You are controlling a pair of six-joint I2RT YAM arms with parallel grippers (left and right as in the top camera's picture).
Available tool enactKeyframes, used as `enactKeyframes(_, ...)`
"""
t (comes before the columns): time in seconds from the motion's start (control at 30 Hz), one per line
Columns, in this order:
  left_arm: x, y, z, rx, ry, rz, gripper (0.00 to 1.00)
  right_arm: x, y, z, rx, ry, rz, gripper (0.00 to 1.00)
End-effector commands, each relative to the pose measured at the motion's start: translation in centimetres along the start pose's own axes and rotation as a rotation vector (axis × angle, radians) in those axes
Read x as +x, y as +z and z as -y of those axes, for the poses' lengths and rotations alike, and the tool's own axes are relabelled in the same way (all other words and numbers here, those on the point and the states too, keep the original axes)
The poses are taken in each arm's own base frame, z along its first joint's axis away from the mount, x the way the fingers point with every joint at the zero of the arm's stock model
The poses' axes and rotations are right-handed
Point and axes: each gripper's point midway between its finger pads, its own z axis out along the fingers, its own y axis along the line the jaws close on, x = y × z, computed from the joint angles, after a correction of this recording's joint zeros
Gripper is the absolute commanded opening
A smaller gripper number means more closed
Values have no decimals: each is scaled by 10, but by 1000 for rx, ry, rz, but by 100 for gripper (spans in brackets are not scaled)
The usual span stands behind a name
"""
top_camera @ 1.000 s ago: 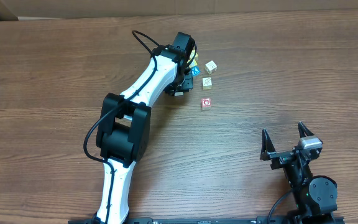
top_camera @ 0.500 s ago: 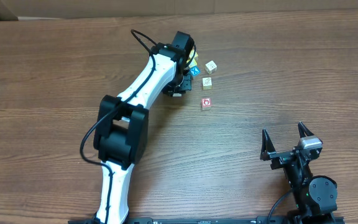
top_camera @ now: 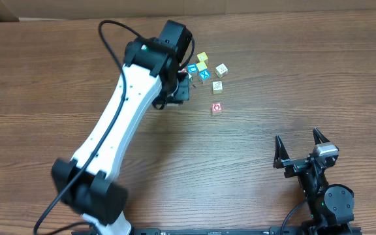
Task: Flip 3 blocks
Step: 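Lift the cat block, rotate it, and set it down nearer the front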
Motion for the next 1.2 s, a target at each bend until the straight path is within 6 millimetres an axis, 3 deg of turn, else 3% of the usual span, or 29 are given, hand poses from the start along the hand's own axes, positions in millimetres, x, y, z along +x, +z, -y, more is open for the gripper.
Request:
enactKeyframes(0.0,17,-26,7,12,-16,19,23,2,0,3,13,-4,5,100)
enactKeyframes(0.1,34,-30,17,3,5,-7,23,2,0,3,14,-4,5,100)
enactKeyframes(0.23,51,-18,34,-31,21,-16,23,2,0,3,14,-4,5,100)
enactKeyframes(0.33,63,0,40,-76,17,-20,23,2,0,3,14,-4,5,100)
enactKeyframes(0.5,83,50,51,-54,23,-75,22,2,0,3,14,-4,5,100)
enactKeyframes(0.63,95,91,44,-40,1,-115,22,2,0,3,14,-4,5,100)
enactKeyframes(0.83,105,131,35,-53,-37,-92,22,2,0,3,14,-4,5,100)
enactKeyframes(1.17,111,163,32,0,-74,-72,23,2,0,3,14,-4,5,100)
